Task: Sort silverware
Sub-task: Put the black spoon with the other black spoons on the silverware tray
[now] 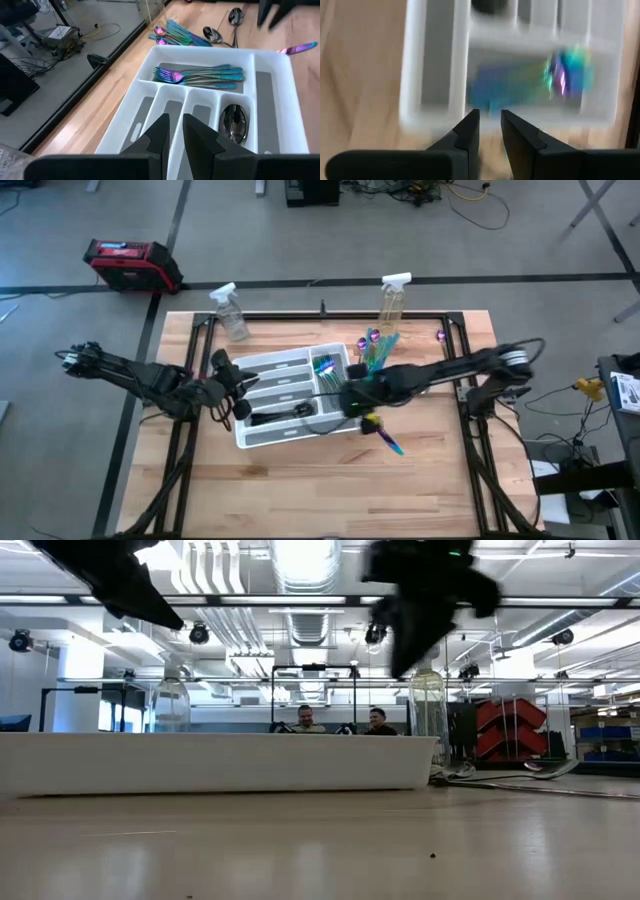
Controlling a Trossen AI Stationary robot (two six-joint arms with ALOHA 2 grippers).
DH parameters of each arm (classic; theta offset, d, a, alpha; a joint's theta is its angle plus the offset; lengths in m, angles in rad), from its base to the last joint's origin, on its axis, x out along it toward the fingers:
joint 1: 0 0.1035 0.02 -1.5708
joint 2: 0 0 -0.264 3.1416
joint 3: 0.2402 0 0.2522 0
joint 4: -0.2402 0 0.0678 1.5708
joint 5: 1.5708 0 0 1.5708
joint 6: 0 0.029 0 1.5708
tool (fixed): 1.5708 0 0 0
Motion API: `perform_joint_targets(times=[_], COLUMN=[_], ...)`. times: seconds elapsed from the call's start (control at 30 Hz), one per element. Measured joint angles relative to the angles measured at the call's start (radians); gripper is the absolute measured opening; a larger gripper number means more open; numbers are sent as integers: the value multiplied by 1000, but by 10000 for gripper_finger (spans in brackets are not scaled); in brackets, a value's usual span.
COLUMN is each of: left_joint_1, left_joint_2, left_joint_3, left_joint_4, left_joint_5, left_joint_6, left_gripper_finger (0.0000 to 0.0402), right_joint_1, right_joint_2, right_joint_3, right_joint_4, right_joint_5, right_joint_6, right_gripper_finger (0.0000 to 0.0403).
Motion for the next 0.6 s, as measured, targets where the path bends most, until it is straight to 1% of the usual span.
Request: perform_joint_targets(times=[0.1,0.23,0.3,0.37,0.5,0.57,0.6], left_joint_1=[0,0,0,0,0,0,0], left_joint_2=[52,120,150,178,217,234,239], left_joint_3=[0,0,0,0,0,0,0], left_joint_4=[50,133,167,195,204,204,204], left_joint_5=[0,0,0,0,0,0,0], left_joint_6=[-6,5,11,7,-28,-51,-57], left_gripper_finger=[39,39,39,39,39,39,39], right_joint_1=[-34,-97,-131,-159,-219,-245,-259], right_joint_2=[-120,-222,-236,-236,-220,-222,-222], right_joint_3=[-144,-314,-382,-432,-483,-512,-523], right_joint_4=[-40,-16,26,60,-9,-9,7], right_joint_5=[3,1,2,4,-1,-9,-29], right_joint_6=[-47,-199,-264,-282,-258,-241,-237], right_gripper_finger=[68,81,89,97,112,117,118])
